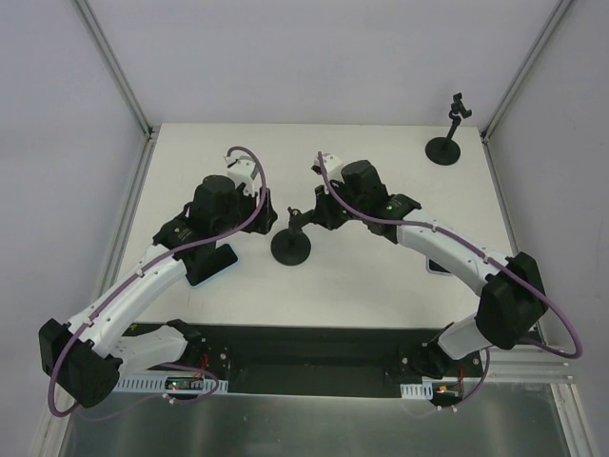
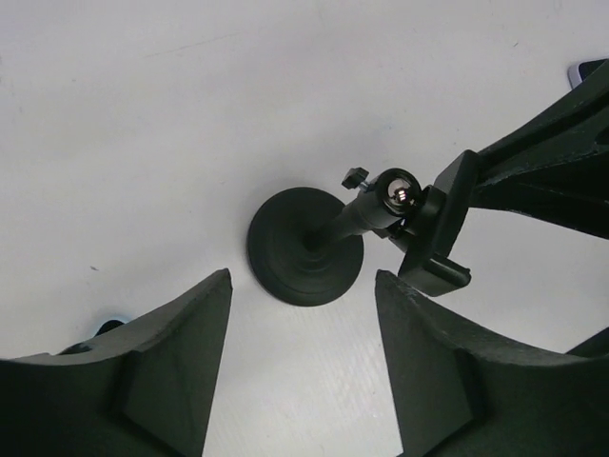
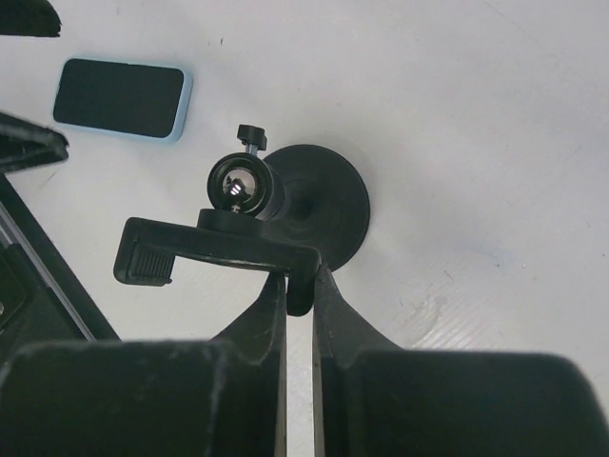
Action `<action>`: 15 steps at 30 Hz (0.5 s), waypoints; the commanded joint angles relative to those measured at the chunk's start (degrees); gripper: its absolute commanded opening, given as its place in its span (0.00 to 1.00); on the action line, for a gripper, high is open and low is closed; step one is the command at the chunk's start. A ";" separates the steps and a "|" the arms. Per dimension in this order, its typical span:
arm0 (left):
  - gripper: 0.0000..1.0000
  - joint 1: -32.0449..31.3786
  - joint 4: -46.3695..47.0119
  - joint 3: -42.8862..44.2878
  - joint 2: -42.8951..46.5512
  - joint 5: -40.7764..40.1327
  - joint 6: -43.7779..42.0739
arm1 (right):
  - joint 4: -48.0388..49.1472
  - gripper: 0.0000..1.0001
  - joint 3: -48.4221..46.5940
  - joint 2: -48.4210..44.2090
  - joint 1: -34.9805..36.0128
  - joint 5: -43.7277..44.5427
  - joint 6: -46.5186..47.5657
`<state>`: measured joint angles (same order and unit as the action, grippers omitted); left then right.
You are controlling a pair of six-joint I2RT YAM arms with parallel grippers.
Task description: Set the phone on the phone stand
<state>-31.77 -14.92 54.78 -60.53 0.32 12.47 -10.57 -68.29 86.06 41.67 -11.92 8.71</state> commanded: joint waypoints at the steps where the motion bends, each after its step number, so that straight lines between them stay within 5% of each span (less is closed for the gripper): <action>1: 0.54 1.53 2.52 -0.29 -1.25 2.40 2.99 | -1.56 0.01 -2.90 -1.24 -2.12 -6.27 5.96; 15: 0.48 4.96 5.34 -0.12 -9.16 17.96 9.06 | -1.91 0.01 -1.76 -4.15 -4.23 -10.40 10.27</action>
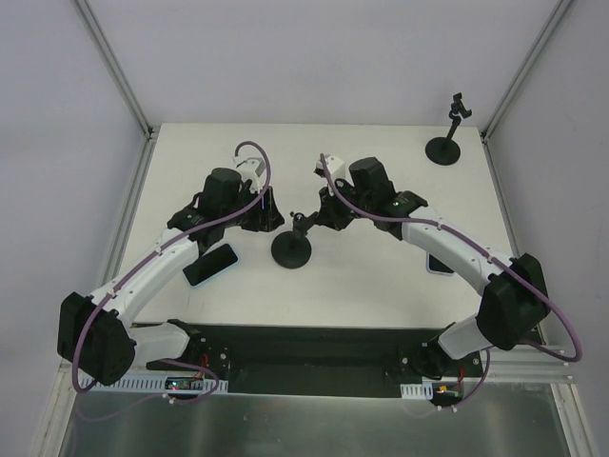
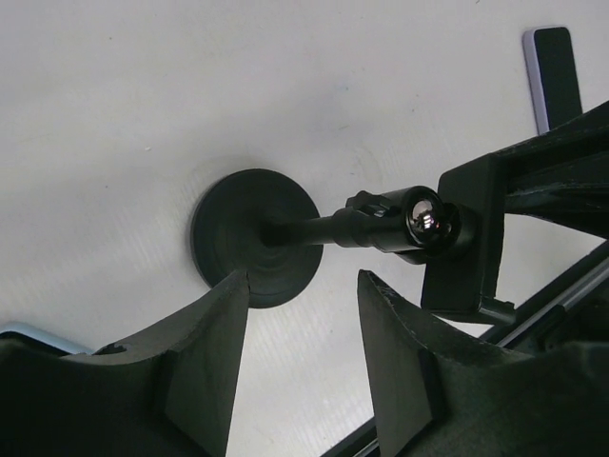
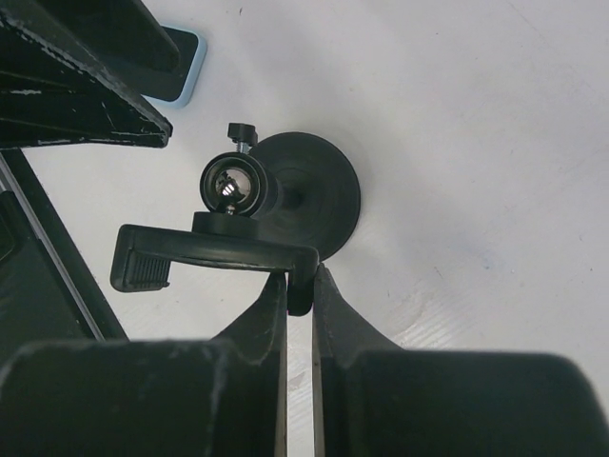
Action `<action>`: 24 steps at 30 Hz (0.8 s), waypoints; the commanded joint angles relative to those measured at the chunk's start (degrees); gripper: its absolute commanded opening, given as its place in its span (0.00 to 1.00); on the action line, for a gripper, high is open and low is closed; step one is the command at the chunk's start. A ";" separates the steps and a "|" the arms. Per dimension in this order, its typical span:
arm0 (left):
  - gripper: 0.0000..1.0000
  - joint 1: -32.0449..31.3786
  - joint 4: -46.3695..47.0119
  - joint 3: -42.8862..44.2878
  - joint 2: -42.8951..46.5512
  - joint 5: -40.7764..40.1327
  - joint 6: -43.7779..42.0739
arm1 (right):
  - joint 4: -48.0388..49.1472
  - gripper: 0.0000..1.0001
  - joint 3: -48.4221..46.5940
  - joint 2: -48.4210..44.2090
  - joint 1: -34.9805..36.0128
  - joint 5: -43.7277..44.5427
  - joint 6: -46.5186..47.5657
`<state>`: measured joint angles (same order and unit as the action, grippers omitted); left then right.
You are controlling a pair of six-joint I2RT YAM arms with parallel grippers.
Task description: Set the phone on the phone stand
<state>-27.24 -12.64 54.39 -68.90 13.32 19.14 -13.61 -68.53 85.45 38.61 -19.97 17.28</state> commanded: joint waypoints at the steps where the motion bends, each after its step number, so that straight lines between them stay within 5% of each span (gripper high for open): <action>1: 0.47 0.44 2.98 0.19 -0.97 5.48 2.66 | 1.21 0.01 -1.52 -3.54 -1.26 -2.53 1.71; 6: 0.47 1.05 3.59 -0.25 -1.06 5.40 3.54 | 1.74 0.01 -1.60 -3.54 -1.17 -0.87 -0.48; 18: 0.55 4.04 3.86 -2.71 3.42 -1.52 6.70 | 0.26 0.01 2.26 -8.98 4.89 32.87 -20.96; 24: 0.70 8.42 1.40 -4.82 9.13 0.55 7.75 | -2.39 0.01 1.56 -7.84 7.27 38.95 -25.54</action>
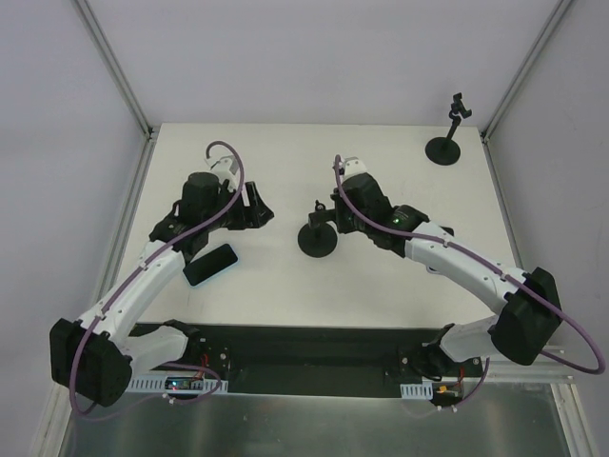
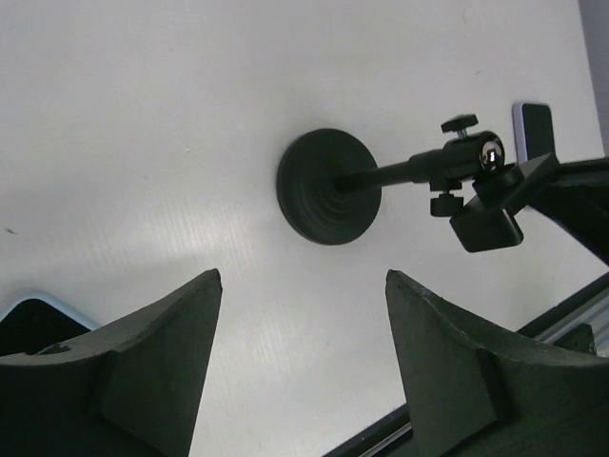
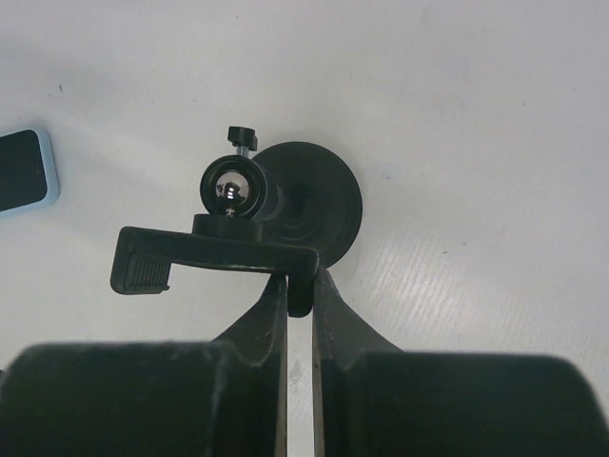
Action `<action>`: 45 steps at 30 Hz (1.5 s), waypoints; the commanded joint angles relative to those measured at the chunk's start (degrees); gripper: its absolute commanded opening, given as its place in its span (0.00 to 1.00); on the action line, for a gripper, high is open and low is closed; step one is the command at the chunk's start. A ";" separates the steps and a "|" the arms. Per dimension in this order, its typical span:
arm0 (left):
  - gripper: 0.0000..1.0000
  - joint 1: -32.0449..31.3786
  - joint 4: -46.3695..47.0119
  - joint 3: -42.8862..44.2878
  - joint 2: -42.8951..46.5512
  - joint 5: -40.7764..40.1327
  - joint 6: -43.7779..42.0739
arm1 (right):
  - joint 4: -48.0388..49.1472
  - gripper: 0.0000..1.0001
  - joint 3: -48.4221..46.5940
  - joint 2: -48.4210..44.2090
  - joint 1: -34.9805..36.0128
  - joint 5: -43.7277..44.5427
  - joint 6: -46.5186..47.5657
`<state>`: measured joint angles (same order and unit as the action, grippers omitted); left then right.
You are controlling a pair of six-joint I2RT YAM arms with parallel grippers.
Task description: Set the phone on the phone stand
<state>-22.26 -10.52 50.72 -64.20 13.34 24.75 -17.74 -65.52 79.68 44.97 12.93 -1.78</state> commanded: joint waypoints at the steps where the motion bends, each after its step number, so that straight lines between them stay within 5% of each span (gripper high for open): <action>1: 0.70 4.41 -1.51 -1.58 4.96 2.72 2.49 | 1.65 0.01 -1.46 -1.55 0.91 6.32 -6.83; 4: 0.73 8.37 -4.06 -3.34 7.25 4.58 3.20 | 2.53 0.04 -1.63 -1.19 1.26 5.62 -7.09; 7: 0.75 10.30 -8.27 -3.96 9.01 2.66 3.28 | 2.53 0.24 -1.72 -1.19 1.26 5.27 -7.19; 11: 0.81 12.94 -13.64 -3.79 8.75 -2.95 6.35 | 2.62 0.70 -0.67 -2.77 1.61 4.30 -5.26; 17: 0.97 20.05 -20.06 -2.21 5.24 -13.43 11.36 | 1.13 0.97 0.30 -6.81 3.28 4.82 -0.24; 26: 0.96 29.20 -19.53 4.02 -8.20 -21.96 14.53 | 2.35 1.00 4.25 -15.07 7.85 2.02 0.82; 34: 0.98 33.86 -17.34 7.82 -22.62 -11.85 15.06 | 6.23 1.00 9.62 -20.53 8.56 -5.36 -1.12; 45: 0.97 34.04 -12.60 -4.83 -19.92 -2.19 20.86 | 4.64 1.00 11.29 -22.46 8.64 -5.98 -1.47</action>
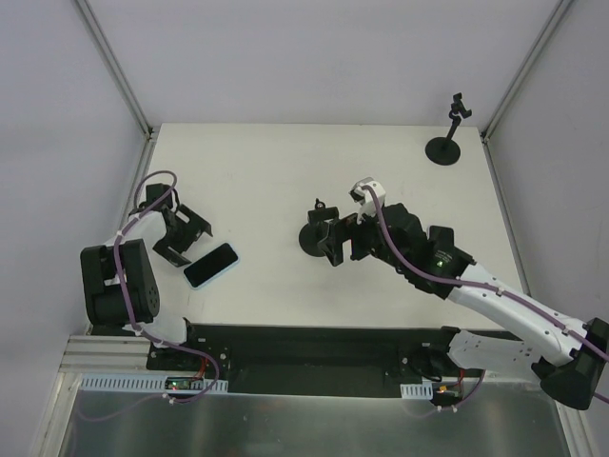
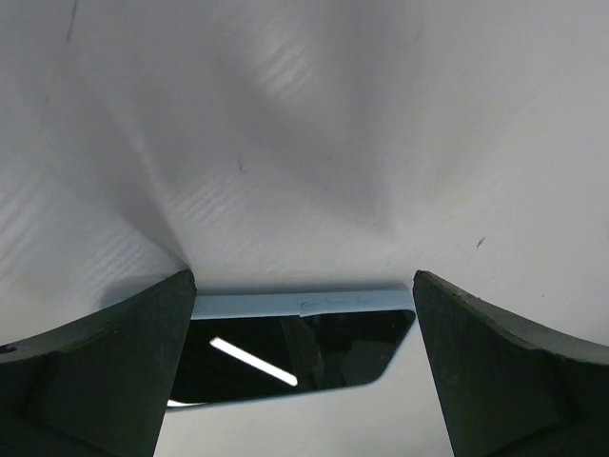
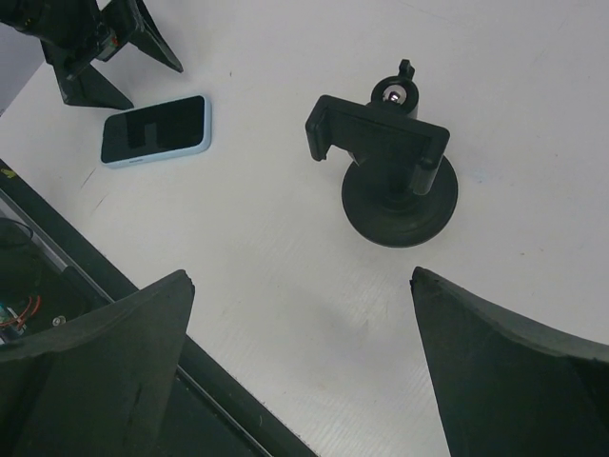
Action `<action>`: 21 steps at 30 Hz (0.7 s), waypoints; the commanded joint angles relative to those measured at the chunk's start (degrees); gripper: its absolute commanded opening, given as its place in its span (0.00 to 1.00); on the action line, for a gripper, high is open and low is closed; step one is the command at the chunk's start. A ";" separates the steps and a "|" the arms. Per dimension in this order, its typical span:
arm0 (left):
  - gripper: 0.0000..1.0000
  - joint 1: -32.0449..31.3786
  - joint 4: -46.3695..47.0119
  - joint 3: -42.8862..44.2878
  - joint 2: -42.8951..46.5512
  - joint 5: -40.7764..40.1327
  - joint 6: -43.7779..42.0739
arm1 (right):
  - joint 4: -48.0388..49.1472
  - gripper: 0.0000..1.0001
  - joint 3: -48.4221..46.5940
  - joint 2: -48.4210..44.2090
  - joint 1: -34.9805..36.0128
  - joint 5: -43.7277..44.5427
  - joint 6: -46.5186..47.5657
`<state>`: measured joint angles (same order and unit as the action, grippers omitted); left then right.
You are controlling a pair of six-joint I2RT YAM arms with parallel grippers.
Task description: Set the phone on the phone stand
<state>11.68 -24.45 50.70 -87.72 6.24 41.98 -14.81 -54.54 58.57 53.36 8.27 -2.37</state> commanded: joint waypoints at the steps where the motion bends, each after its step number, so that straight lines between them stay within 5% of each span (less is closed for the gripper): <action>1: 0.97 0.18 1.42 -6.47 4.05 5.36 3.90 | 1.80 1.00 0.40 -1.26 0.16 -1.50 -1.14; 14: 0.98 -1.57 3.97 -18.53 15.38 18.62 6.01 | 9.52 0.96 5.32 3.91 0.34 -10.01 -10.97; 21: 0.94 -7.20 3.97 -20.46 21.08 16.37 6.45 | 22.80 0.99 11.57 10.07 2.78 -9.70 -23.64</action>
<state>5.76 -19.90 31.66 -70.87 23.24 47.48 -2.17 -44.82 66.26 53.69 -1.34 -17.78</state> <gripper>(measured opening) 0.965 0.973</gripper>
